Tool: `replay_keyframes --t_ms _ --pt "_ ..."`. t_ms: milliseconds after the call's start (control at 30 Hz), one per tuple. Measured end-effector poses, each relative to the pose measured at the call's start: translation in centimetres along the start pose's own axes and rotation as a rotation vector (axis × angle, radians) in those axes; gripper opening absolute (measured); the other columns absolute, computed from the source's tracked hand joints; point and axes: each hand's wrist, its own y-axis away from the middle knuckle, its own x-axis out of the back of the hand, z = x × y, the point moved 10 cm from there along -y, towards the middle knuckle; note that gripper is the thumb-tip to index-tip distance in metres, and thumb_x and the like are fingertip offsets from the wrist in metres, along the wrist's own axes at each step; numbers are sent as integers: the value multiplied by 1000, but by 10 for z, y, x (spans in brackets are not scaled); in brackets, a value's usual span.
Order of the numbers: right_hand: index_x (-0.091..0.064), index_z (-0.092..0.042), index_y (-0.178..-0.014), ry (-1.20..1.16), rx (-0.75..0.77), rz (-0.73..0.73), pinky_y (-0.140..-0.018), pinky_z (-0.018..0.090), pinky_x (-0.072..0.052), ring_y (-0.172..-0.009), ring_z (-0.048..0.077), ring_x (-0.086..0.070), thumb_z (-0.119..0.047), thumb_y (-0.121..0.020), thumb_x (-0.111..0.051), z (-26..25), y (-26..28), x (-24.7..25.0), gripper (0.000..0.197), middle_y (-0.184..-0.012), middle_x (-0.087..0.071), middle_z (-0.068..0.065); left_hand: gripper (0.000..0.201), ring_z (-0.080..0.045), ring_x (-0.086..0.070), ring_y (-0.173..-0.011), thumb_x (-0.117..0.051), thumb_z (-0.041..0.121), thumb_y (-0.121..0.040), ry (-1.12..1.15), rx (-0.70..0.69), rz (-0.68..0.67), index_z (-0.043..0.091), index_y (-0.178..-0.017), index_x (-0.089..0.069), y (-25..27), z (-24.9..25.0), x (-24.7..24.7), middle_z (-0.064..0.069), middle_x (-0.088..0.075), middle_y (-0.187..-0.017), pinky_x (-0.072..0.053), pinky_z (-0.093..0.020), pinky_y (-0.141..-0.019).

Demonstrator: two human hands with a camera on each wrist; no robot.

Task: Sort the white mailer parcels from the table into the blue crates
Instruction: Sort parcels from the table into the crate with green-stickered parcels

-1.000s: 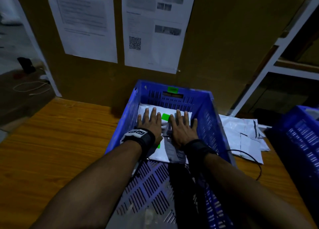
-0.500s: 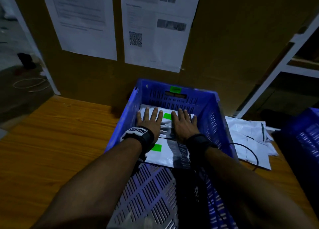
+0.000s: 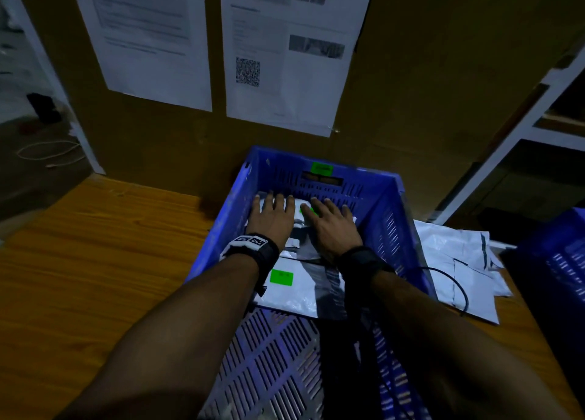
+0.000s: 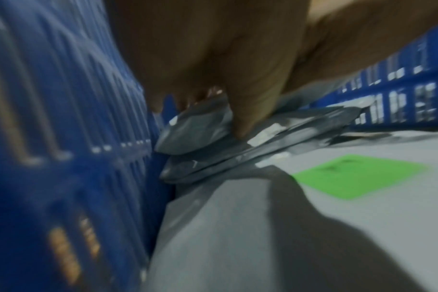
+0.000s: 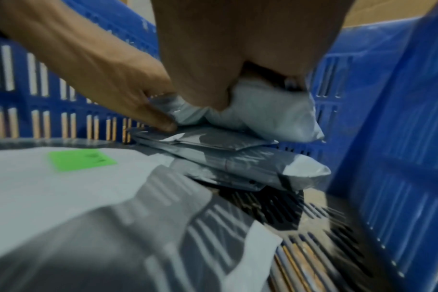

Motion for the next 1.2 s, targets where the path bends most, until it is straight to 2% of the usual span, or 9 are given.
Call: replay_keyframes --t_ms 100,200,333,467,567,767,1033,1200 --pt "-21 -26 -154 52 12 -19 -114 63 -15 -149 33 -12 -20 -101 -38 1 -2 -4 55 -163 -13 3 59 -35 -16 -149 -38 14 -102 -11 -26 32 5 -155 -14 -3 3 -2 -19 -23 -159 -10 -55 -120" --pt "-12 -29 -156 38 -15 -88 -114 66 -10 -151 33 -2 -23 -102 -36 3 2 -20 60 -165 0 0 55 -35 -15 -150 -32 13 -103 -8 -43 2 5 -155 -15 -2 5 -10 -18 -21 -161 -10 -52 -121" --pt "3 -29 -157 -105 -94 -166 -114 67 -3 -151 28 10 -37 -101 -34 3 11 -40 68 -163 18 -5 60 -40 -16 -148 -37 14 -102 -19 -48 -45 5 -156 -12 -2 6 -16 -20 -18 -161 -16 -52 -120" --pt "14 -22 -156 -205 -142 -213 -115 64 4 -150 24 17 -50 -99 -29 4 13 -46 76 -161 26 -6 65 -43 -10 -149 -38 21 -103 18 -36 -115 17 -159 -4 -2 4 -24 -18 -11 -164 -13 -56 -120" --pt "12 -22 -156 -221 -149 -235 -115 63 8 -150 24 18 -58 -97 -25 5 11 -51 78 -161 26 -4 71 -43 -3 -150 -40 25 -102 46 -19 -184 24 -159 3 -1 3 -30 -14 -4 -165 -9 -58 -120" --pt "9 -26 -156 -200 -150 -243 -117 60 8 -150 22 17 -66 -94 -27 7 13 -62 82 -162 22 -6 93 -43 4 -150 -59 35 -95 68 -16 -270 23 -159 8 6 8 -37 -12 2 -166 -5 -61 -119" --pt "6 -23 -157 -180 -134 -237 -116 62 6 -150 26 17 -74 -89 -24 4 12 -70 90 -163 20 -4 93 -43 11 -149 -52 51 -96 102 12 -338 24 -158 11 5 9 -49 -12 10 -166 -2 -60 -119" --pt "7 -23 -157 -203 -151 -285 -116 62 7 -149 27 19 -79 -86 -29 3 11 -72 97 -162 22 -3 95 -43 12 -149 -55 52 -95 83 5 -386 26 -158 11 5 8 -47 -9 12 -166 0 -61 -119"
